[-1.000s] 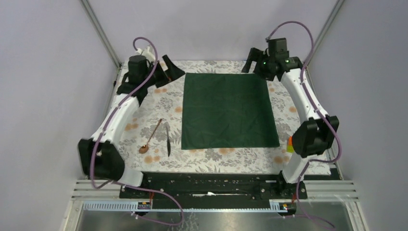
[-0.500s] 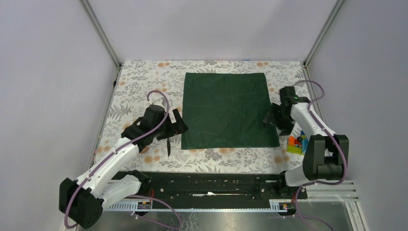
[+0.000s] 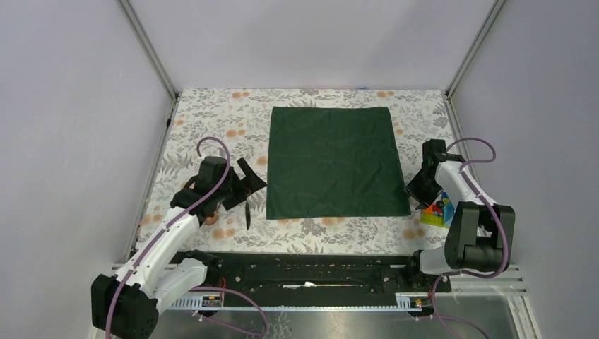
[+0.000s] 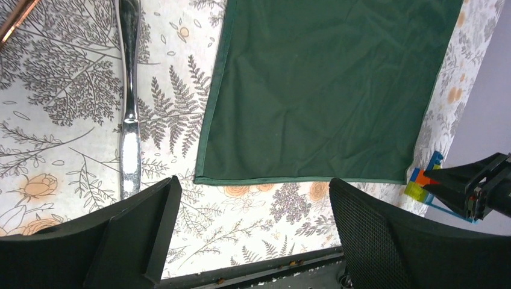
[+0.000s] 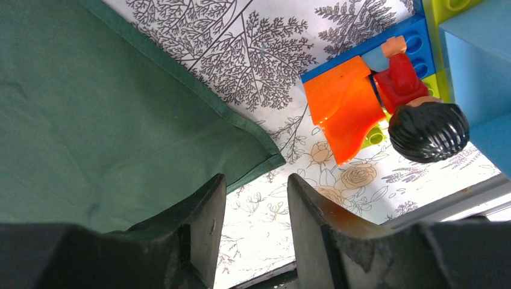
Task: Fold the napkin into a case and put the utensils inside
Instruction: Pick up the flattened napkin from the center of the board, then flatten the napkin at the center of the board, then fold and flatten the napkin at the center of the board.
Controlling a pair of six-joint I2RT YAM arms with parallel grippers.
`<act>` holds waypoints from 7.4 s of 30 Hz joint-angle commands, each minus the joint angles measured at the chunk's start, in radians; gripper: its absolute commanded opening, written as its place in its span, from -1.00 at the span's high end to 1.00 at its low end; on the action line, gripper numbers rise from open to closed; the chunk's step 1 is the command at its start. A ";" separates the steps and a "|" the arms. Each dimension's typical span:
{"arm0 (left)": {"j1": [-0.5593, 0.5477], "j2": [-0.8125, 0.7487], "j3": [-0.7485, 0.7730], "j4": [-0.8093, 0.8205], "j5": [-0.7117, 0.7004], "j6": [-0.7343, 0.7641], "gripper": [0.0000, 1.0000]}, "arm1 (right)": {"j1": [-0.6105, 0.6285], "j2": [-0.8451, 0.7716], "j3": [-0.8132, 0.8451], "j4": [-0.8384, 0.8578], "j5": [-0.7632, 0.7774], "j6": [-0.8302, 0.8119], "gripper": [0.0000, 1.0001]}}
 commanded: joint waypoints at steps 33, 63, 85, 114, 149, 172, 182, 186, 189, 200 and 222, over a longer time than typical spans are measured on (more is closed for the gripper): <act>0.004 -0.024 -0.044 0.083 0.087 0.021 -0.97 | -0.008 0.150 -0.139 0.203 0.025 0.026 0.30; -0.269 0.361 0.053 -0.132 -0.207 -0.591 -0.71 | 0.014 -0.246 -0.154 0.120 -0.080 0.024 1.00; -0.333 0.523 0.129 -0.210 -0.291 -0.742 -0.16 | 0.014 -0.330 -0.216 0.215 -0.218 -0.053 1.00; -0.360 0.700 0.253 -0.335 -0.339 -0.724 0.00 | 0.014 -0.330 -0.236 0.243 -0.210 -0.056 1.00; -0.315 0.254 1.014 -0.089 -0.289 0.000 1.00 | 0.014 -0.539 0.524 0.138 -0.388 -0.040 1.00; -0.106 0.493 0.923 0.112 -0.446 0.047 1.00 | 0.014 -0.090 0.678 0.393 -0.221 -0.019 1.00; 0.075 0.950 0.959 0.325 -0.231 0.037 1.00 | 0.014 0.473 0.844 0.564 -0.306 -0.037 1.00; 0.096 1.095 1.015 0.358 -0.144 0.042 1.00 | 0.017 0.645 0.955 0.561 -0.369 -0.037 1.00; 0.097 1.163 1.054 0.373 -0.104 0.051 1.00 | 0.017 0.725 1.002 0.562 -0.375 -0.042 1.00; 0.100 1.153 1.007 0.311 -0.052 0.052 1.00 | 0.017 0.735 1.033 0.425 -0.387 -0.039 1.00; -0.104 0.591 0.231 0.091 -0.029 0.029 1.00 | 0.012 0.069 0.115 0.247 -0.148 -0.077 1.00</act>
